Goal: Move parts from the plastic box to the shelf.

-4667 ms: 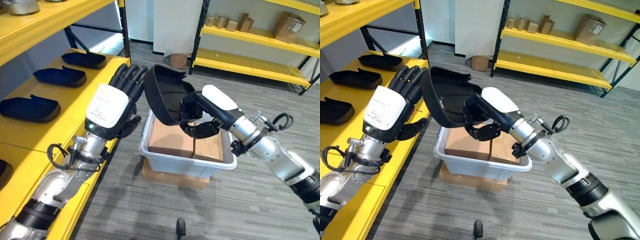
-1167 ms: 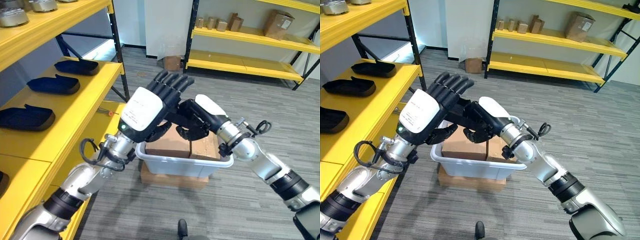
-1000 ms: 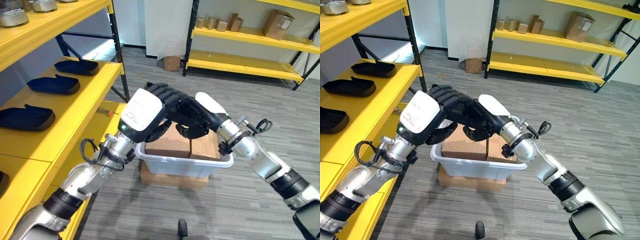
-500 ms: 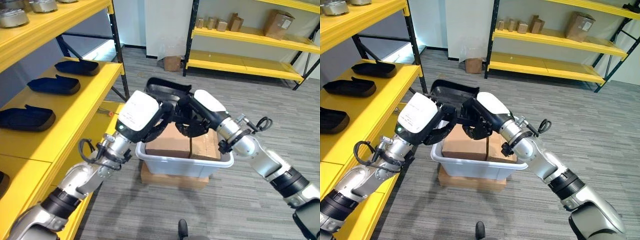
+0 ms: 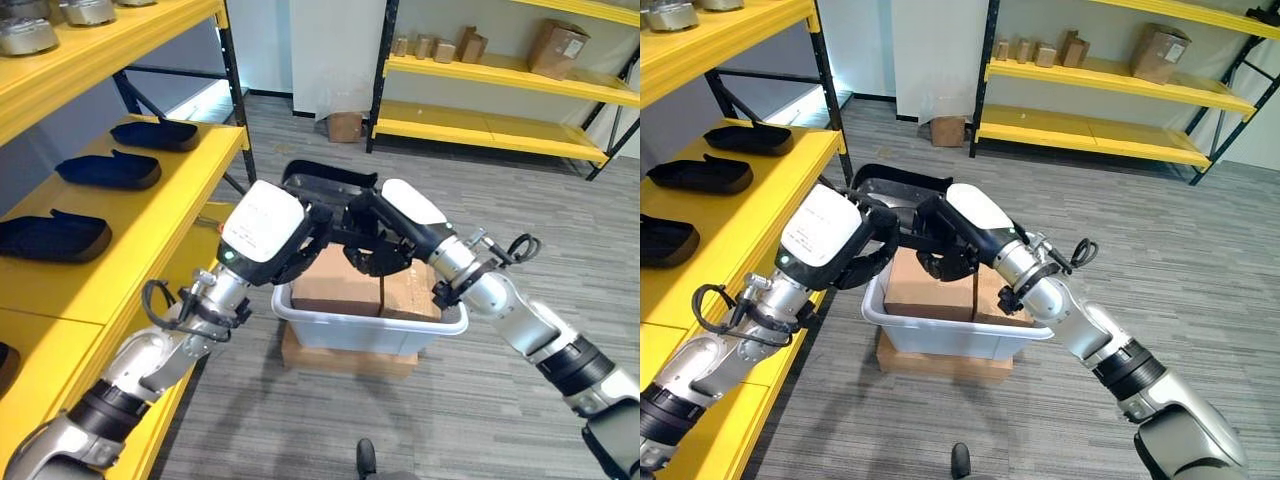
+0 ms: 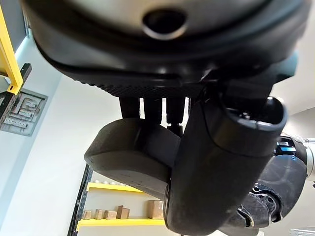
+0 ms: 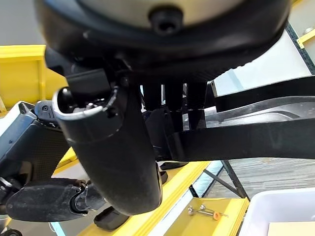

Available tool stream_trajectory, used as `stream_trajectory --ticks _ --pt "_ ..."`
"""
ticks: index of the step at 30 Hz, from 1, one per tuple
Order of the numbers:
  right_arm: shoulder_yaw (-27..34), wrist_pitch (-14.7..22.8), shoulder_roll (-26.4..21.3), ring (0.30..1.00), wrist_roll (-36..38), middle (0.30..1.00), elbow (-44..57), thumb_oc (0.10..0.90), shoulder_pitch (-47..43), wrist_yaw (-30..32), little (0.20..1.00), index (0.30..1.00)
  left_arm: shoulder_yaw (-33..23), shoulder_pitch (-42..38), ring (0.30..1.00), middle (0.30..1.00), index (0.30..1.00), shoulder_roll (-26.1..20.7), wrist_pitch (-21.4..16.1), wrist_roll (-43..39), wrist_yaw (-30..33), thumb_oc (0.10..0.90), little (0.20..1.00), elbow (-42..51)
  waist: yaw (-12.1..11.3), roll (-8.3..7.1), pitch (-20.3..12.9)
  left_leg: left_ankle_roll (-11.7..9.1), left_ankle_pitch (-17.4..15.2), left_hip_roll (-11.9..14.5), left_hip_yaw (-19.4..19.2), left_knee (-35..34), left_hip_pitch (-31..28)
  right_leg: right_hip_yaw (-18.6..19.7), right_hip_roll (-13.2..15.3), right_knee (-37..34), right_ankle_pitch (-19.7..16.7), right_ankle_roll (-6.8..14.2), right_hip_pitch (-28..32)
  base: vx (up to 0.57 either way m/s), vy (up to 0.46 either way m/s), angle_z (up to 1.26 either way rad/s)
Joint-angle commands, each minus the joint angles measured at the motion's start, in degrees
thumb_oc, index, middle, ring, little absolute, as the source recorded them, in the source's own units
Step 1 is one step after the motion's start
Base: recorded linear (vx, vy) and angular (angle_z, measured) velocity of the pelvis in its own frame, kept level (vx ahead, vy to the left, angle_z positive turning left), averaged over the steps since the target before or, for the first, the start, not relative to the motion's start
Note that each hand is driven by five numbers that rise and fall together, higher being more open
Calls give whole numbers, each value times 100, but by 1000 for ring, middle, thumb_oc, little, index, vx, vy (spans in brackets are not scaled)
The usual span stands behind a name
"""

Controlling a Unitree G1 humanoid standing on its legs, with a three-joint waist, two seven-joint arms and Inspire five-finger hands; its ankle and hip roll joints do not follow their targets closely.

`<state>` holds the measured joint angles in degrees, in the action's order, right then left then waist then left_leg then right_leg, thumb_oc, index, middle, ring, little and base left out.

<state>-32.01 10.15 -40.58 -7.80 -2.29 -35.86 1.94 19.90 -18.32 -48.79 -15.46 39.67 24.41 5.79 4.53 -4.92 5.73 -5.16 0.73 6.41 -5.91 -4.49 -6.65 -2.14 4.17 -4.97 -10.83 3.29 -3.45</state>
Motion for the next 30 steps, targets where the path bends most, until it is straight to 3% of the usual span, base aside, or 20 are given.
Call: stream_trajectory --ticks 1,2,4,6,11,23,30 --pt "1231 337 -22 791 448 791 419 751 19 481 791 791 -963 11 300 300 300 -247 250 -97 514 400 300 -241 -11 142 -662 -25 -68 285 474 -51 88 -132 558 267 631 637 344 0 0 0" --pt "1427 348 27 1000 561 1000 490 900 236 511 1000 1000 -1069 145 300 300 300 -225 267 -115 518 400 300 -290 -2 150 -652 -25 -63 283 471 -51 96 -131 557 261 625 636 331 0 0 0" --pt "1605 368 75 1000 661 1000 597 900 449 523 1000 1000 -1189 278 300 300 300 -198 265 -124 521 400 300 -294 -4 158 -651 -26 -60 279 469 -51 106 -128 558 258 627 635 325 0 0 0" --pt "2224 508 103 1000 915 1000 1040 900 1116 545 1000 1000 -1568 702 300 300 300 -160 232 -135 517 400 300 -249 27 192 -613 -28 -47 272 471 -51 131 -138 546 248 622 628 298 0 0 0" --pt "2703 656 236 1000 1244 1000 1477 900 1649 535 1000 1000 -1835 1047 300 300 300 -113 233 -122 512 400 300 -245 50 232 -588 -37 -28 285 476 -51 151 -137 532 252 633 626 284 0 0 0" --pt "3344 878 535 1000 1816 1000 2154 900 2410 488 1000 1000 -2232 1622 300 300 300 180 169 -225 487 400 300 -179 94 308 -552 -90 41 358 476 -51 222 -170 461 217 653 588 277 -3 -11 0" --pt "3310 837 688 1000 1781 1000 2029 900 2712 553 1000 1000 -2514 1836 300 300 300 263 106 -232 505 400 300 396 81 381 -488 -150 135 469 520 -51 307 -186 345 224 700 525 247 -27 -48 0"
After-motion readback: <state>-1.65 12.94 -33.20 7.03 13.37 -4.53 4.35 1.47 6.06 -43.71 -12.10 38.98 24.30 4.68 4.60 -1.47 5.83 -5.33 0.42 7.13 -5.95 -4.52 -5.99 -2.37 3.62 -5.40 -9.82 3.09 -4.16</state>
